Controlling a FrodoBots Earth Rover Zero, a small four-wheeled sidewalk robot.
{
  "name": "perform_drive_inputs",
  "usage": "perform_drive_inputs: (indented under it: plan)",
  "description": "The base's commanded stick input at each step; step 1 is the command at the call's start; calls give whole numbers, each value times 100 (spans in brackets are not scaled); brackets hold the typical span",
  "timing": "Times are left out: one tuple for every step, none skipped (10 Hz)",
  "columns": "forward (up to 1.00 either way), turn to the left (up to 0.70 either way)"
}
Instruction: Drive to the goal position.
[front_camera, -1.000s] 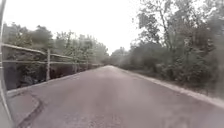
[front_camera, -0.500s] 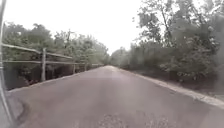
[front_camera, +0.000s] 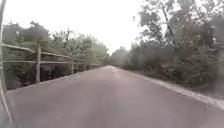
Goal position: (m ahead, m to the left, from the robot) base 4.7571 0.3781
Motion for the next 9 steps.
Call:
perform_drive_inputs:
  plan:
    - [70, 2]
    - [70, 2]
    - [70, 1]
    - [70, 0]
    - [70, 0]
    - [70, 0]
    - [70, 0]
    - [70, 0]
    - [70, 0]
